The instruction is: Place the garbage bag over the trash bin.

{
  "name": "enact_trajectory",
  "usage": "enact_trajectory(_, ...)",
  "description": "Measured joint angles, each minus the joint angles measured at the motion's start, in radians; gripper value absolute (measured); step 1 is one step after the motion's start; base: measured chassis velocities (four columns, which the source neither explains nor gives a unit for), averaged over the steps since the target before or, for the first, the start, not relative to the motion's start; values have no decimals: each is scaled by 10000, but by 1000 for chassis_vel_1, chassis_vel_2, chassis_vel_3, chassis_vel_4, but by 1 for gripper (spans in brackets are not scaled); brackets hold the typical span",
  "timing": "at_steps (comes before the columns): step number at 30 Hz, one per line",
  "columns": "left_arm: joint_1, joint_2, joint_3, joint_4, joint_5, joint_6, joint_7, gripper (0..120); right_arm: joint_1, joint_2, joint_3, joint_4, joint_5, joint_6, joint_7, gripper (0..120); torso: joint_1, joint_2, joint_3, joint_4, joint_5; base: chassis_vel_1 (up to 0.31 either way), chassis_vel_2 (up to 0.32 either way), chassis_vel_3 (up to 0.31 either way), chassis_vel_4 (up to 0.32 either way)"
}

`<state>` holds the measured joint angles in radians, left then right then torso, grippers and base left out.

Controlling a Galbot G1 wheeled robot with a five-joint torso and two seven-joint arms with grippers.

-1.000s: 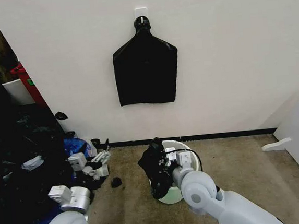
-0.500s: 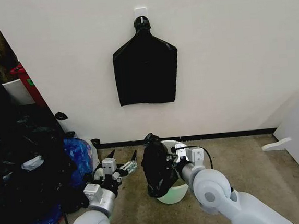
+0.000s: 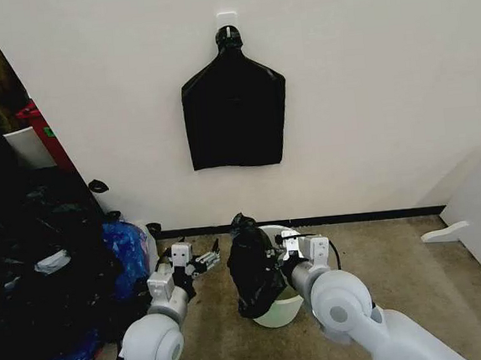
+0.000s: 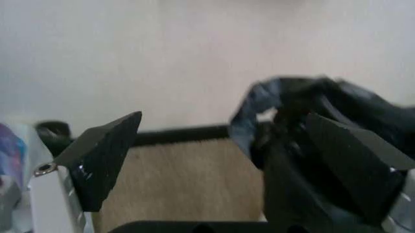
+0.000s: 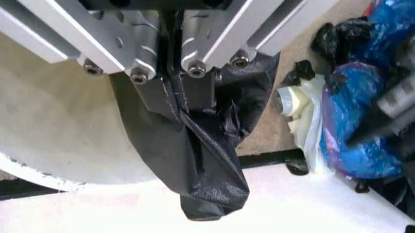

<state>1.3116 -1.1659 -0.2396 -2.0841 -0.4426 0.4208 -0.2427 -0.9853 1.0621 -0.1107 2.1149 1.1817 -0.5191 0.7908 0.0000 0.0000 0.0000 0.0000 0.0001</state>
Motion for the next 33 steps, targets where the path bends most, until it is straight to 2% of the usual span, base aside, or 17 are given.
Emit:
enact_trajectory(6, -500, 325, 681, -134, -548, 896, -555, 100, 109, 43, 132, -104, 162, 0, 6, 0, 0, 0, 0, 1, 0, 0, 0, 0, 0)
enact_trajectory(9, -1022, 472, 1249, -130, -1164, 1442, -1004, 100, 106, 122, 180, -126, 181, 0, -3, 0, 0, 0, 0, 1, 0, 0, 0, 0, 0)
enact_trajectory(19, -2512, 229, 2590, 472, -2113, 2233, -2080, 100, -145, 178, 407, -14, 176, 0, -42, 0, 0, 0, 0, -1, 1, 0, 0, 0, 0)
enact_trajectory(27, -2756, 5, 2898, 732, -2508, 2760, -3253, 100, -303, 144, 553, 74, 144, 3, -105, 0, 0, 0, 0, 0, 1, 0, 0, 0, 0)
enact_trajectory(33, -2817, 14, 2957, 982, -2443, 2902, -3421, 100, -353, 192, 552, 114, 92, 12, -122, 0, 0, 0, 0, 1, 0, 0, 0, 0, 0)
